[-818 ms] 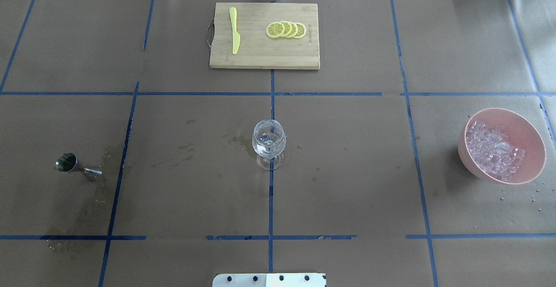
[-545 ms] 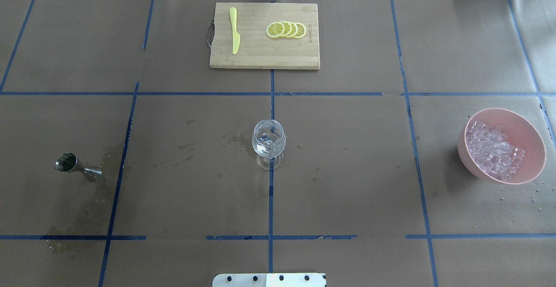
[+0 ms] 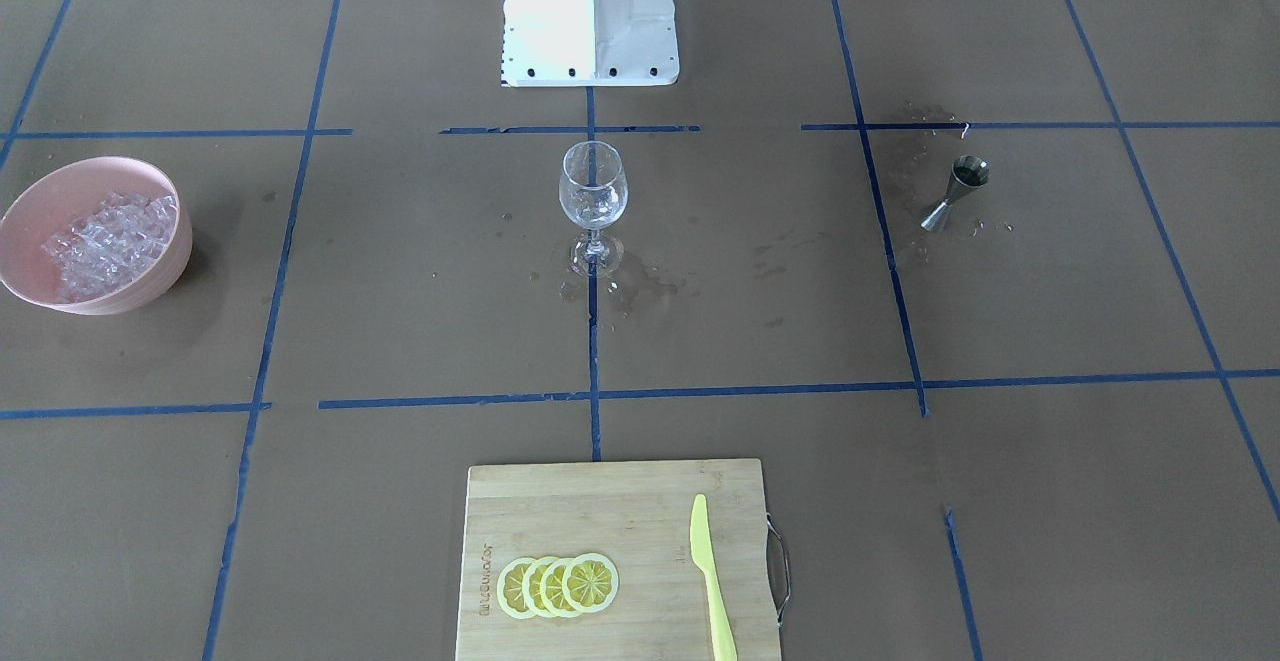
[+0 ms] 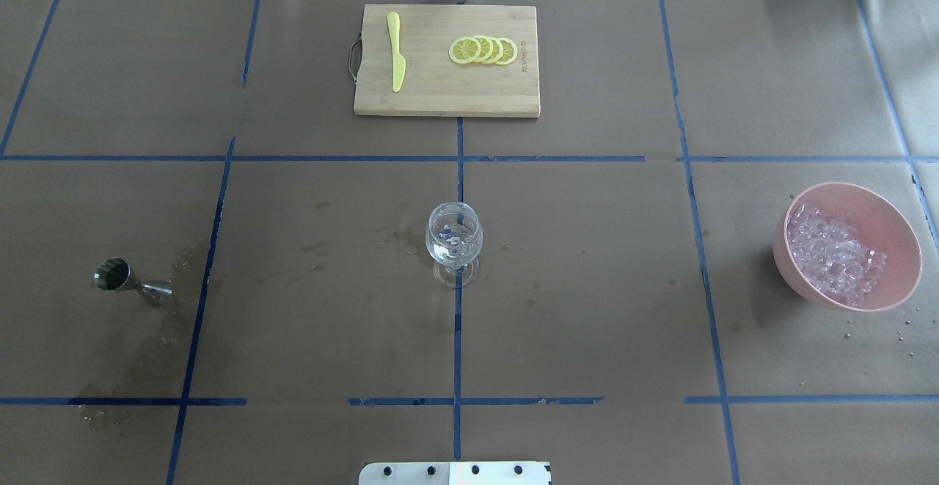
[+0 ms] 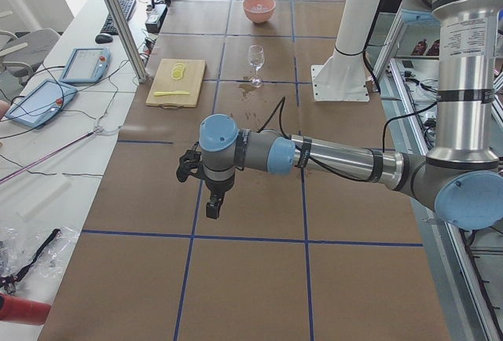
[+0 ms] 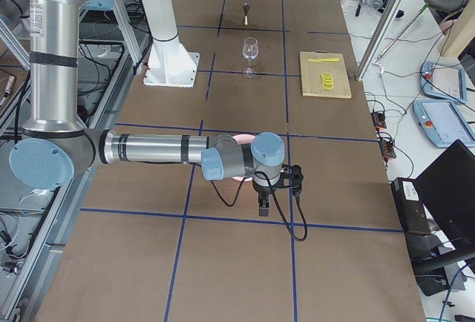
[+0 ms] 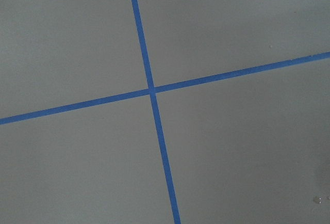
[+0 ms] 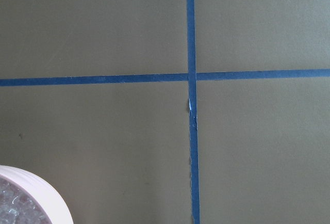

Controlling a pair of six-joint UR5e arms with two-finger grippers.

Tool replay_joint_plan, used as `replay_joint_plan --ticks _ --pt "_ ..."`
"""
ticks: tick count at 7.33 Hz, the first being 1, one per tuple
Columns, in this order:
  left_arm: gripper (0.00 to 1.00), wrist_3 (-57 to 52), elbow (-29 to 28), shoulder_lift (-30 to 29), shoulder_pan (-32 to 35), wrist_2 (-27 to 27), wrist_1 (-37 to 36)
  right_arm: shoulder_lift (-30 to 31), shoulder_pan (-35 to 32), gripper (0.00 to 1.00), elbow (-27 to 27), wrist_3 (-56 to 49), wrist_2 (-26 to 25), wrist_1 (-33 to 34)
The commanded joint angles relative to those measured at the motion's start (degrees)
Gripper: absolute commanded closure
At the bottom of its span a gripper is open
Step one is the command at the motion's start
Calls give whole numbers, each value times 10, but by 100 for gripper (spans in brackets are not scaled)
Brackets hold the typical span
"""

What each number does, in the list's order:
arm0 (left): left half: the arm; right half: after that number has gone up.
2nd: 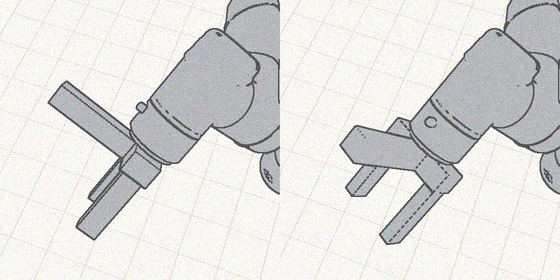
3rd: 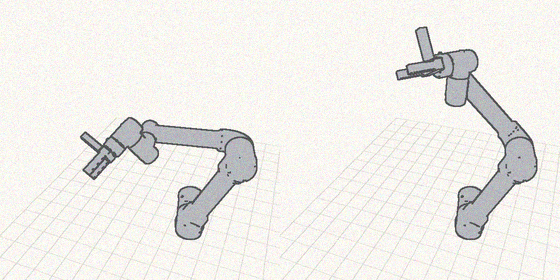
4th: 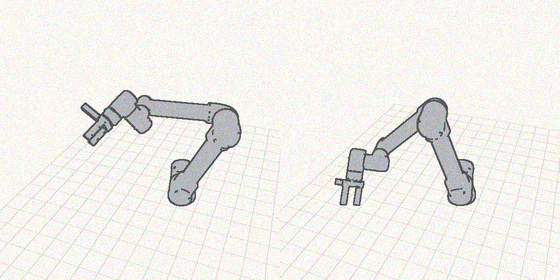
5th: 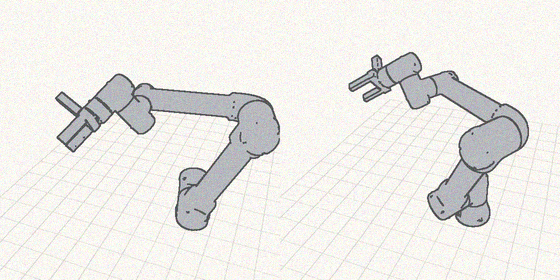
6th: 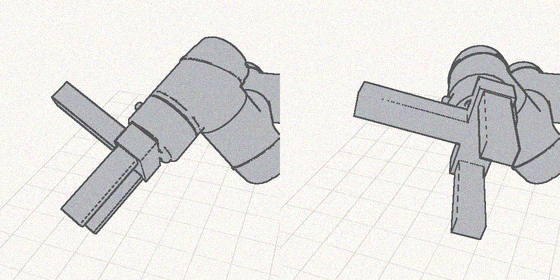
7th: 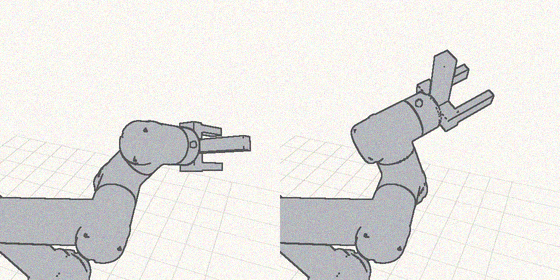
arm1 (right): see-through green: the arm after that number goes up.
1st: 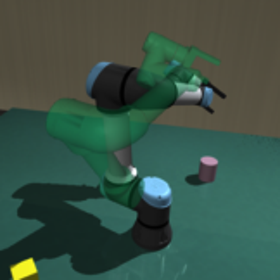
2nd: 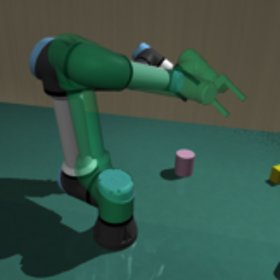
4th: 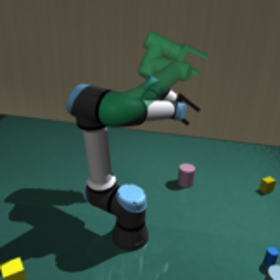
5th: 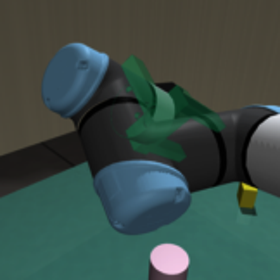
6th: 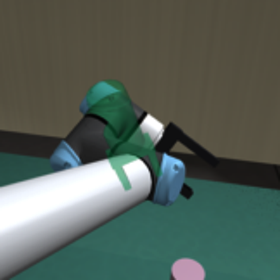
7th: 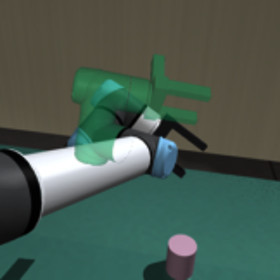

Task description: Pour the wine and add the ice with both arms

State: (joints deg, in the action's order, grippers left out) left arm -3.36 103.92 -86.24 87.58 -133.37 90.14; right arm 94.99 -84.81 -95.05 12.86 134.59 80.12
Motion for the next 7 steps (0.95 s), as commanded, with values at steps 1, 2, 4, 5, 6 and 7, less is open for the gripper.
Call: replay_joint_plan --ticks 1,2,4,5,6,7 --pt "0 4 11 -14 -2 -6 1 0 0 0 -5 2 -1 -1" --pt "0 -1 22 -16 0 -6 11 -1 0 0 1 2 1 -1" --pt "0 -1 25 -17 -2 -7 25 -6 1 0 7 -2 1 -3" --pt "0 -1 30 -17 -3 -26 66 -1 1 0 12 0 1 -38" --pt "0 4 32 -17 -3 -54 100 -1 2 0 17 1 5 -55" --pt "0 7 30 -16 -4 -58 111 -1 7 0 15 1 14 -56"
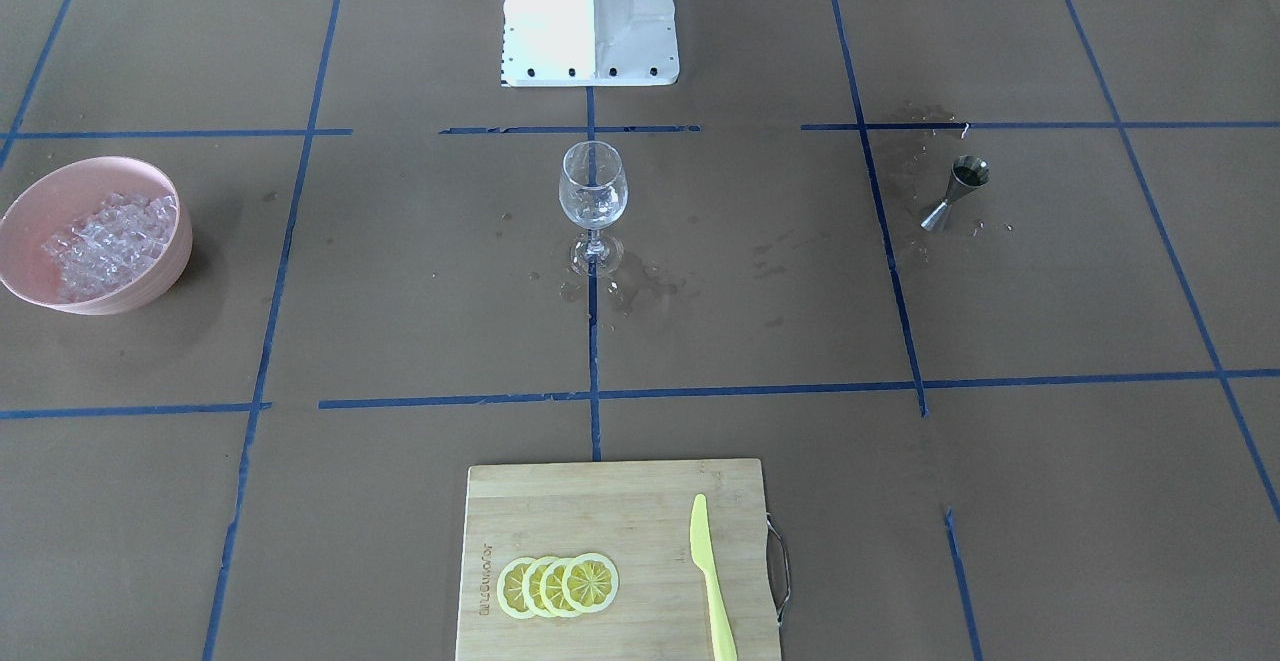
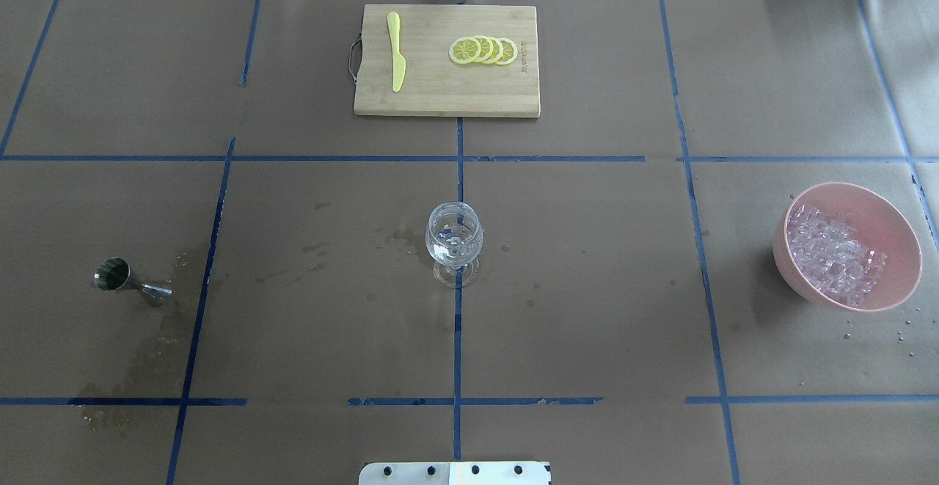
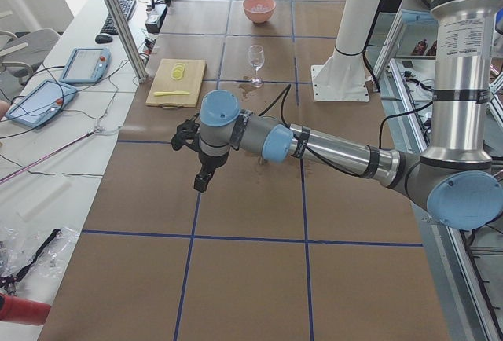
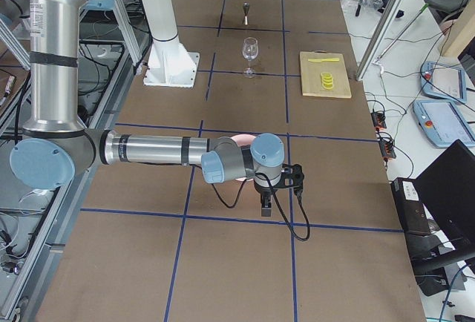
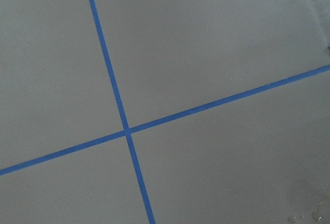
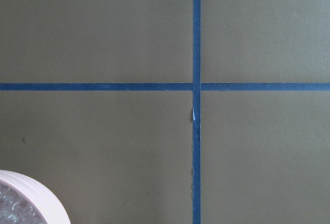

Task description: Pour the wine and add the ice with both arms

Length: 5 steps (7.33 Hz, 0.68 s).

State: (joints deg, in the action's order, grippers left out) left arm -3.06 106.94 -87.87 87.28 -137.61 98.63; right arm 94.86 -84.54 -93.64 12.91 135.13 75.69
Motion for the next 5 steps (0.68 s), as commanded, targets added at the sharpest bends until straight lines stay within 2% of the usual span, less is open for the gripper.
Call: replay_joint_plan --ticks 1,2,3,4,5 --pt "0 27 3 1 -4 -15 36 -2 11 0 1 1 11 -12" --pt "0 112 8 4 -27 -14 102 -2 20 0 1 2 19 -12" --pt "0 210 24 60 -89 7 201 -4 21 0 1 2 36 -12" --pt "0 301 31 115 -140 62 333 -6 22 0 0 2 50 -12" --pt "0 360 30 159 -188 72 422 -6 22 0 1 2 51 -20"
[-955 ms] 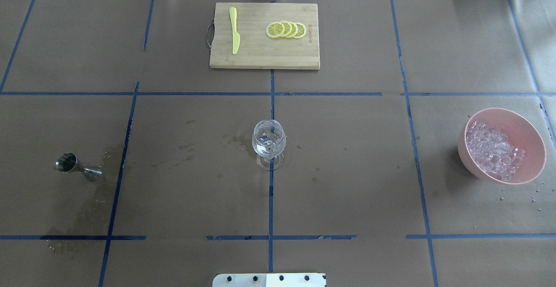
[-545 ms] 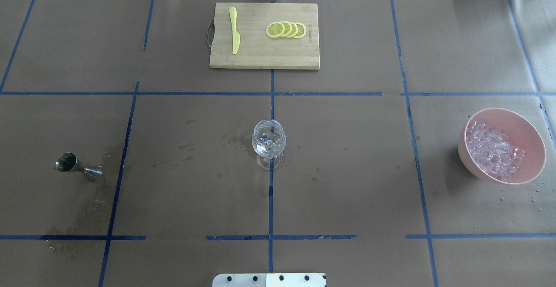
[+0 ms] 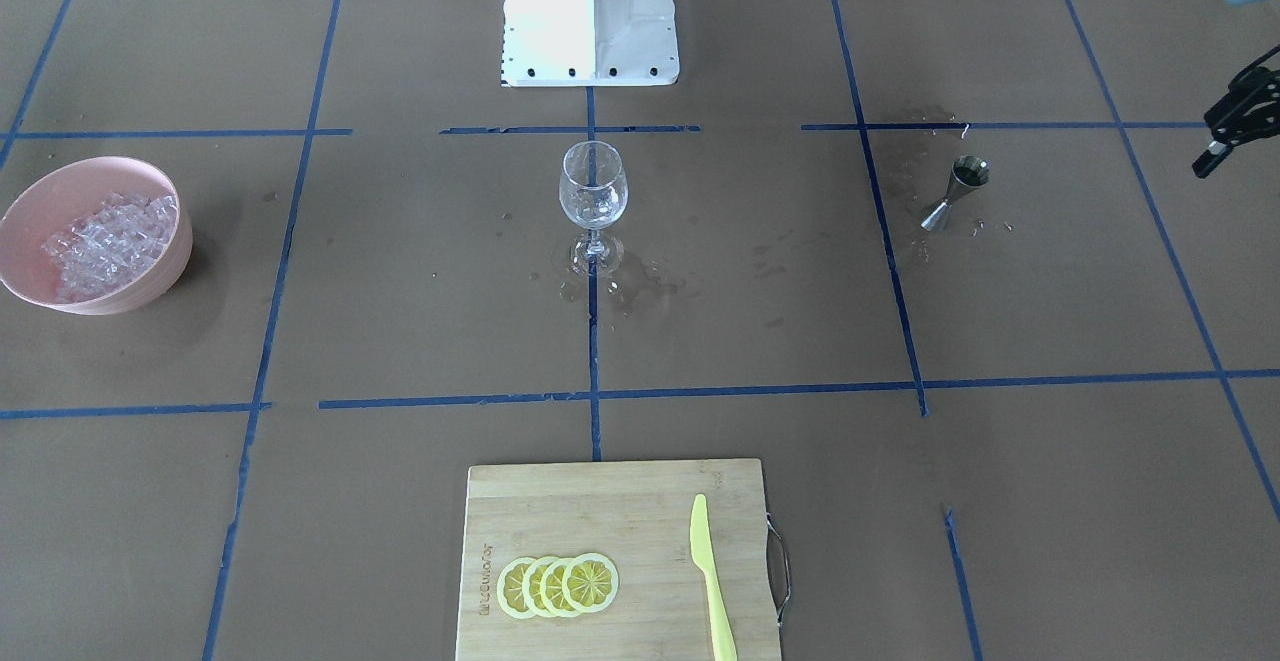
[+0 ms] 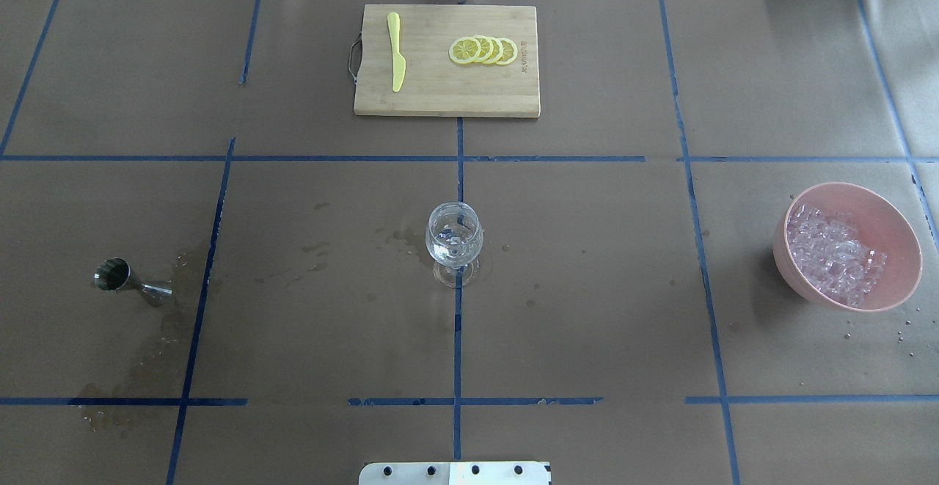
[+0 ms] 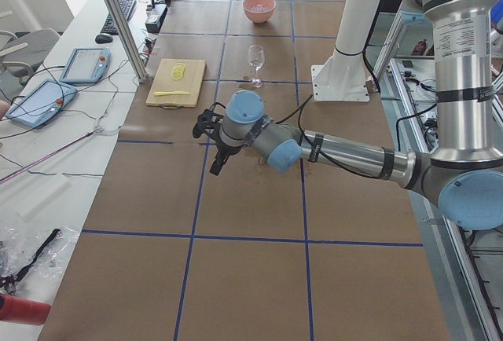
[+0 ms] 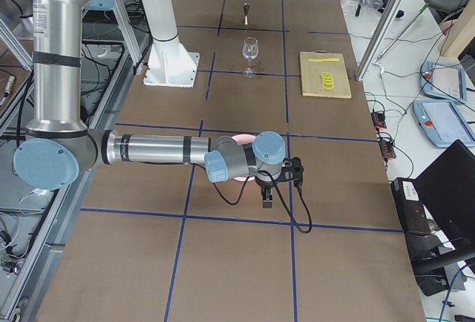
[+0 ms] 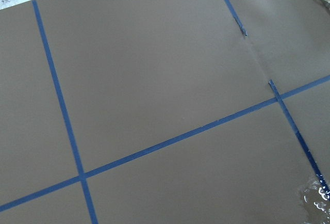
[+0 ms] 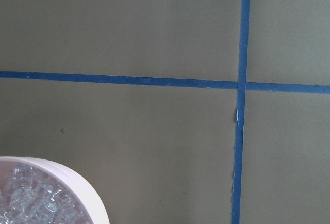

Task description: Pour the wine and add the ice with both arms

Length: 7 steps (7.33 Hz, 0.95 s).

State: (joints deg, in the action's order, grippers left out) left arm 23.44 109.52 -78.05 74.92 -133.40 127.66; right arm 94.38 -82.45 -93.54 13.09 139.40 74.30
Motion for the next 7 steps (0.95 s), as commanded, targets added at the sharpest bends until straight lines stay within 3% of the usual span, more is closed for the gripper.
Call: replay_joint_plan --ticks 1,3,5,7 --pt "0 153 4 88 -112 74 207 -2 2 0 0 0 9 -15" --pt "0 252 3 120 -268 217 301 -2 2 0 0 0 9 -16" --pt "1 273 3 148 -349 263 423 -3 2 0 -1 0 9 -16" --pt "1 311 4 160 -464 438 429 -4 3 0 -1 0 9 -16"
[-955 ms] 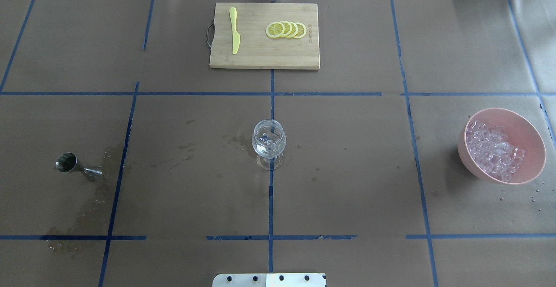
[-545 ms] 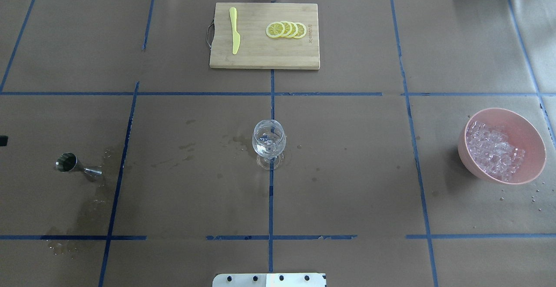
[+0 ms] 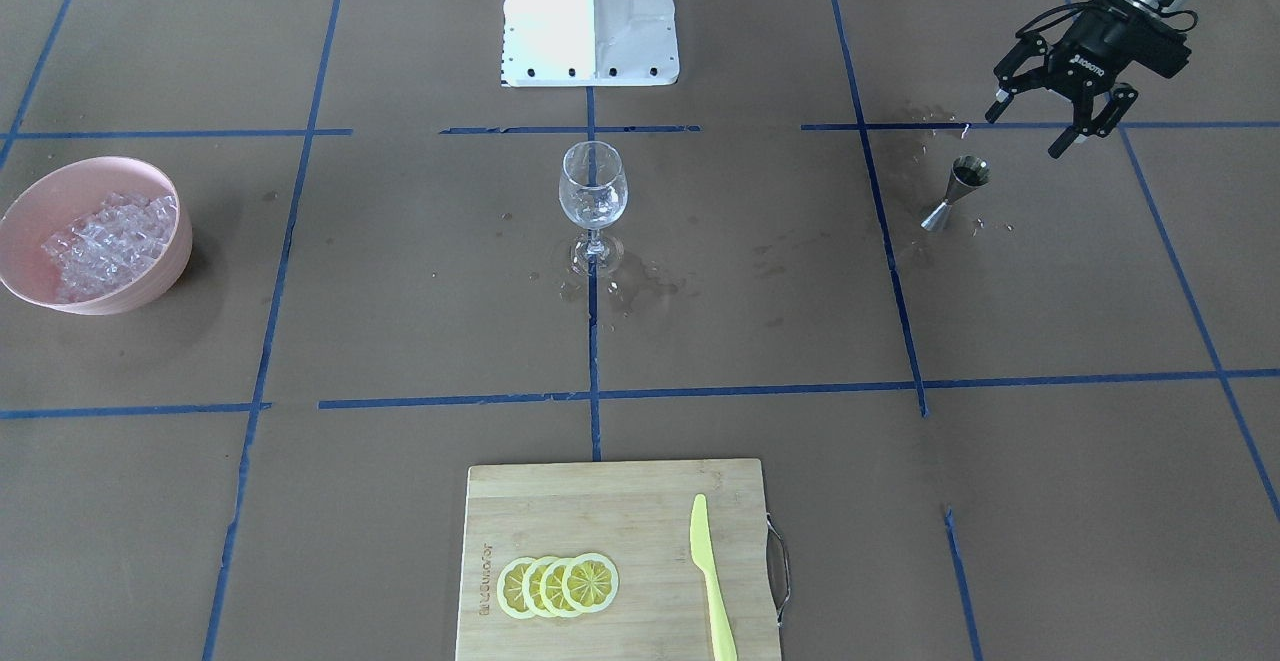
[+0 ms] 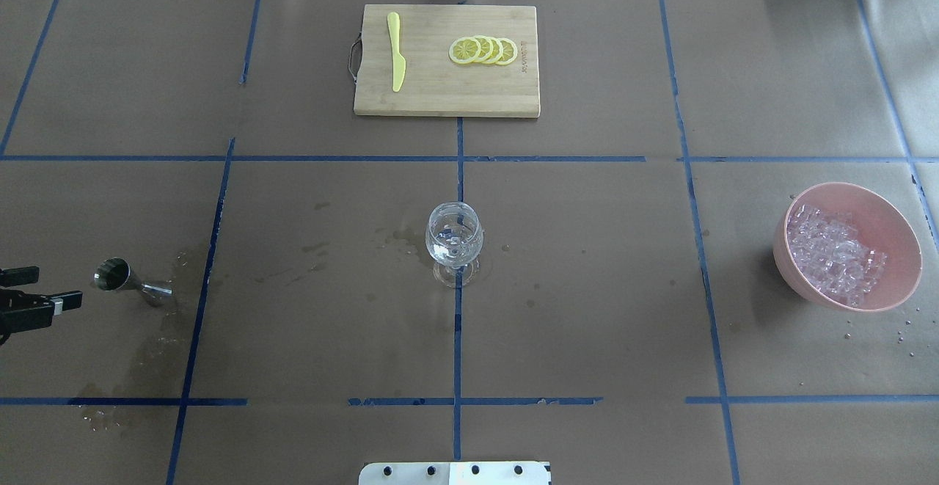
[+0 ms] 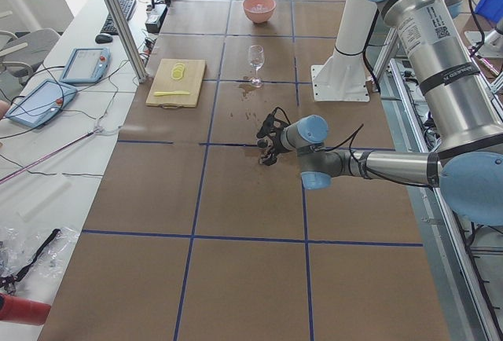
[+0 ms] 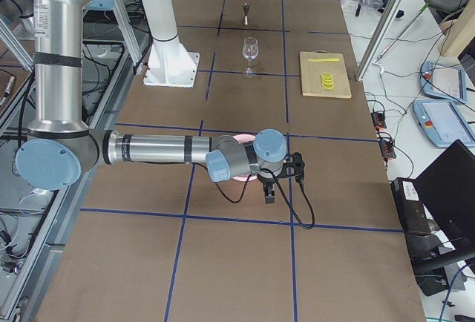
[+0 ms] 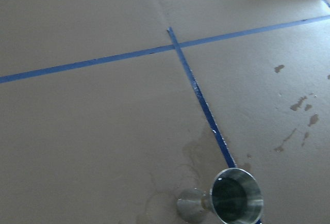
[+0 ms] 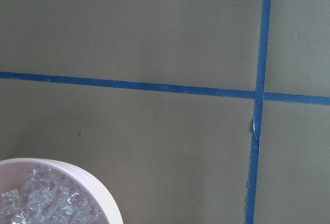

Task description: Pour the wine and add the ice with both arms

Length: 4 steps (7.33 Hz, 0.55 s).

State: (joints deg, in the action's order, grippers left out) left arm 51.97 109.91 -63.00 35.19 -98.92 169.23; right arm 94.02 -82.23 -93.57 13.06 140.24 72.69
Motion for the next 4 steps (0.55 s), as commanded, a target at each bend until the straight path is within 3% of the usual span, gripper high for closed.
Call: replay_joint_plan --ticks 1,2,3,4 --pt "1 64 0 9 -110 160 14 -1 0 0 -3 0 0 0" --pt "1 87 0 12 -179 272 10 -1 0 0 -3 0 0 0" --pt "1 109 0 9 -211 319 10 -1 1 0 -3 0 0 0" --pt "1 122 -2 6 -264 406 7 -1 0 0 -4 0 0 0"
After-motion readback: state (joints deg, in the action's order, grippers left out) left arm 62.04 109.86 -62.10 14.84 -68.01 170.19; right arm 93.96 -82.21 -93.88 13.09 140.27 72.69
